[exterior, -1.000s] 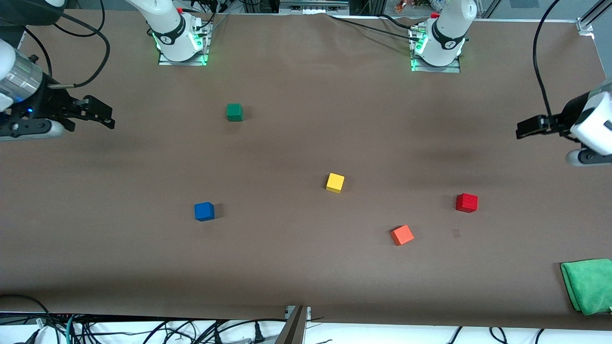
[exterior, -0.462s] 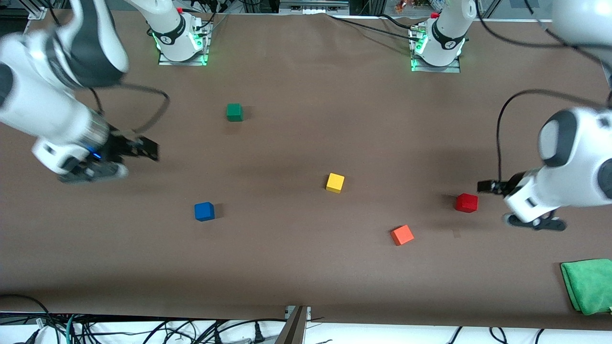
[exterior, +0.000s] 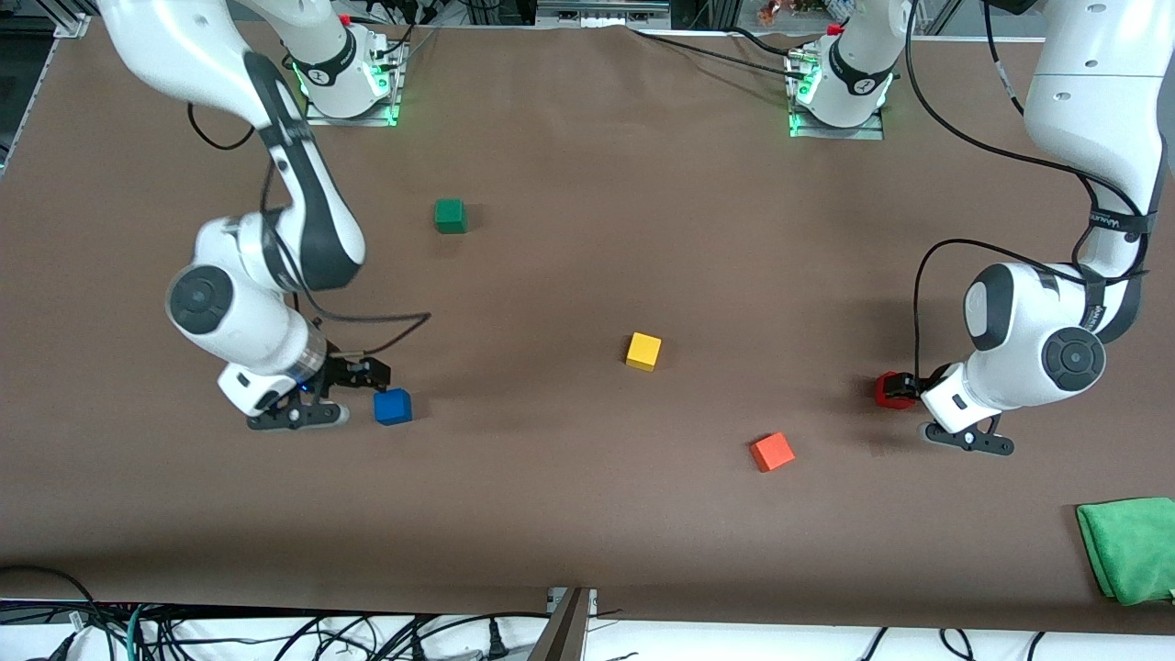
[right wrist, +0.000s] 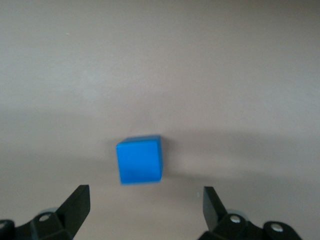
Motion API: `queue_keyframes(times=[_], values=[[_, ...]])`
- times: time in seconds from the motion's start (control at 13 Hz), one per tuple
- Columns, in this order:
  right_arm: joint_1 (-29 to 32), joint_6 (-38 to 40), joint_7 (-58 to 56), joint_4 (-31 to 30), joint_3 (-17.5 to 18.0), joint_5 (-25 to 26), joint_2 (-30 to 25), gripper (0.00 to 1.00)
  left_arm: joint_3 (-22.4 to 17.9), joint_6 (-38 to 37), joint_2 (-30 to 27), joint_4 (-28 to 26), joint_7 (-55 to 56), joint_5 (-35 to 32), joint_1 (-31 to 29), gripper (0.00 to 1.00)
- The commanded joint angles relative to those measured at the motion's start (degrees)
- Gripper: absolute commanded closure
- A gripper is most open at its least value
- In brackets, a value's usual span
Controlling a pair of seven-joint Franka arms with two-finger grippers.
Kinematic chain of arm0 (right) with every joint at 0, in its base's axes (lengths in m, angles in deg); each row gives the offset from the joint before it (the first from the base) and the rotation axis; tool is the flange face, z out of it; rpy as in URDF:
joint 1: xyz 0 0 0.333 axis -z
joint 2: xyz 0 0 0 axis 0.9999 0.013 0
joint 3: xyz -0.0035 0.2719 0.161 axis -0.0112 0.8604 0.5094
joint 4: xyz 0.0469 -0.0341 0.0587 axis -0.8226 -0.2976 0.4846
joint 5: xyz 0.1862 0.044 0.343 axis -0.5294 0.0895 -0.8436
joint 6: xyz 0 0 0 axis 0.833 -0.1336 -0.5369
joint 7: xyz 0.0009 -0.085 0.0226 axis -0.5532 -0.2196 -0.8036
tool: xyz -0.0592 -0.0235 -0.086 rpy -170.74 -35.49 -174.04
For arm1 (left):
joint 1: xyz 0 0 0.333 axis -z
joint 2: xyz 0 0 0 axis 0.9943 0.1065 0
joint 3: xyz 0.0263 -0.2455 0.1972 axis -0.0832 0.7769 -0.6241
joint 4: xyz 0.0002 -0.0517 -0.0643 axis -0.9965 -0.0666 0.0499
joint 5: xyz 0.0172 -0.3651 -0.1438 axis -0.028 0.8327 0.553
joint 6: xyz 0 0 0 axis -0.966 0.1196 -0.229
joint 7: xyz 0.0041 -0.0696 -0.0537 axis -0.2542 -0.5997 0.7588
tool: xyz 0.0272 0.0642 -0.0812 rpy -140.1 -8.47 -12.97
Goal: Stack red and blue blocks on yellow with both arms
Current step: 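Close the right gripper on the blue cube while the left gripper grasps red, then carry the red cube with the left gripper over the yellow cube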
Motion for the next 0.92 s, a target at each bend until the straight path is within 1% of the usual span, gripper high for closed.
queue_keyframes(times=[0.0, 0.08, 0.31, 0.38, 0.46, 0.54, 0.62, 0.69, 0.85], values=[[-0.3, -3.5, -2.1, 2.0, 0.1, -0.8, 4.2, 0.0, 0.4, 2.9, 0.2, -1.6, -1.1, -1.1, -0.2, 0.0], [-0.4, -4.5, -2.0, 2.0, 0.9, -0.9, 5.1, 0.01, 0.4, 3.0, 0.7, -1.9, -1.1, -1.1, -0.3, 0.0], [-0.5, -7.0, -1.3, 1.9, 1.1, -1.1, 7.2, 0.01, 0.4, 3.0, 0.9, -3.0, -1.0, -1.0, -0.2, 0.0], [-0.5, -7.1, -1.3, 1.8, 1.1, -1.1, 7.4, 0.02, 0.5, 2.9, 0.7, -3.7, -1.0, -1.0, -0.2, 0.13], [-0.5, -7.1, -1.3, 1.8, 1.1, -1.1, 7.5, 0.07, 0.6, 2.4, 0.5, -3.9, -1.1, -1.0, -0.1, 0.48], [-0.5, -7.1, -1.3, 1.7, 1.1, -1.2, 7.5, 0.16, 0.8, 1.3, 0.2, -4.0, -1.1, -1.0, -0.1, 0.8], [-0.5, -7.1, -1.2, 1.7, 1.1, -1.2, 7.7, 0.28, 1.0, -0.4, -0.2, -3.4, -1.1, -1.0, 0.0, 1.0], [-0.5, -7.1, -1.2, 1.7, 1.1, -1.2, 7.7, 0.41, 1.3, -1.2, -0.9, -2.9, 0.1, -0.5, 0.5, 1.0], [-0.3, -6.6, -1.6, 1.9, 1.1, -1.2, 7.4, 0.65, 3.7, -2.4, -1.9, -1.1, 1.5, -0.5, 1.2, 1.0]])
